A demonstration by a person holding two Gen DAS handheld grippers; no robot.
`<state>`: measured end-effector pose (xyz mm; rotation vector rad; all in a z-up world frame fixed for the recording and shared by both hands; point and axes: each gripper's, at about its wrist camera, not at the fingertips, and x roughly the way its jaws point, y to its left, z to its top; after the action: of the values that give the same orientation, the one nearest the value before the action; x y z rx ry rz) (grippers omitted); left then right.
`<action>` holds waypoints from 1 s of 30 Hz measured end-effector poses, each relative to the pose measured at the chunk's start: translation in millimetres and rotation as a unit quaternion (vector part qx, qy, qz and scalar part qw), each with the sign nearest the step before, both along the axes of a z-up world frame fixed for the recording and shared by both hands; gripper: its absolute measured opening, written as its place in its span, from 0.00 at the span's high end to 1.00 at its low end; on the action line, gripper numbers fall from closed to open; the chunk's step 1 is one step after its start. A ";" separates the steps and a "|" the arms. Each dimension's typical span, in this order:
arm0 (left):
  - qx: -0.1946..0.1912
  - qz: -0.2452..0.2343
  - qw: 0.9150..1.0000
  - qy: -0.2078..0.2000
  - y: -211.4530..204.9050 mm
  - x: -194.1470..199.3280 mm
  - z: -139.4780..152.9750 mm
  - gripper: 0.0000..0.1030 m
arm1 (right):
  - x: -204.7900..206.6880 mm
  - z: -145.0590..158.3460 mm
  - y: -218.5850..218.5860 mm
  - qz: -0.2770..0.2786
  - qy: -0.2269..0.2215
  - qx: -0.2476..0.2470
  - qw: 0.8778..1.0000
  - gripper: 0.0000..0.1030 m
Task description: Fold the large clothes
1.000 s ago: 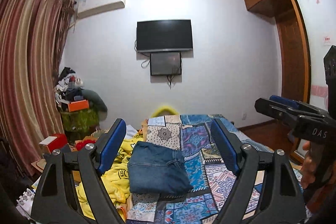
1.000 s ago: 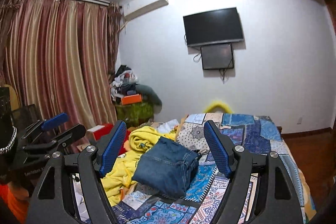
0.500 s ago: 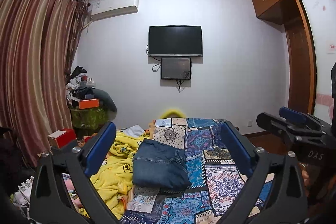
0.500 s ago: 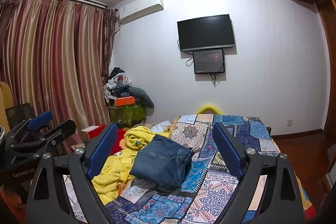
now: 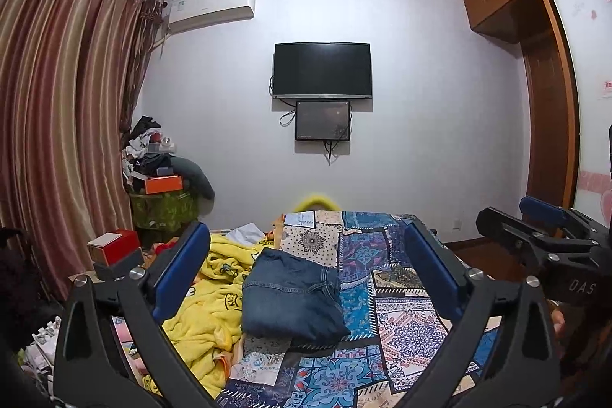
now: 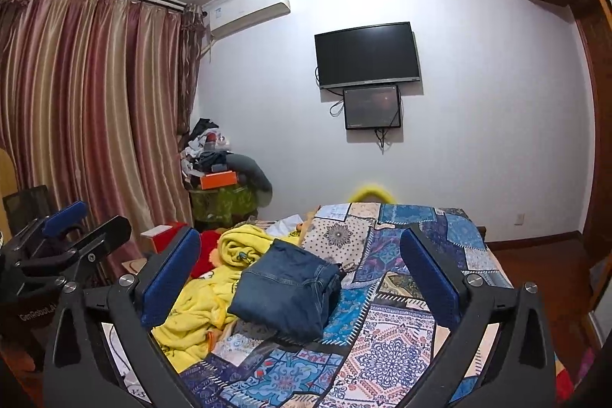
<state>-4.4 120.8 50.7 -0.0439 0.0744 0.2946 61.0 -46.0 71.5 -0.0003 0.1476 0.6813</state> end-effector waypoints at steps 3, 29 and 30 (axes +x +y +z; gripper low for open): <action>-0.003 -0.002 1.000 0.002 1.6 1.6 -0.2 0.01 | -1.7 -1.5 0.3 -0.001 -0.001 -0.003 1.000 0.00; -0.012 0.004 1.000 0.002 -1.7 2.7 -4.0 0.01 | -4.8 4.7 0.4 0.002 0.001 -0.018 1.000 0.00; -0.012 0.004 1.000 0.002 -2.2 2.8 -4.2 0.01 | -4.7 4.6 0.3 0.002 0.001 -0.017 1.000 0.00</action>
<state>-1.6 118.6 46.6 -0.0669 0.0814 0.3020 56.2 -45.8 76.1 -0.0335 0.1609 0.6822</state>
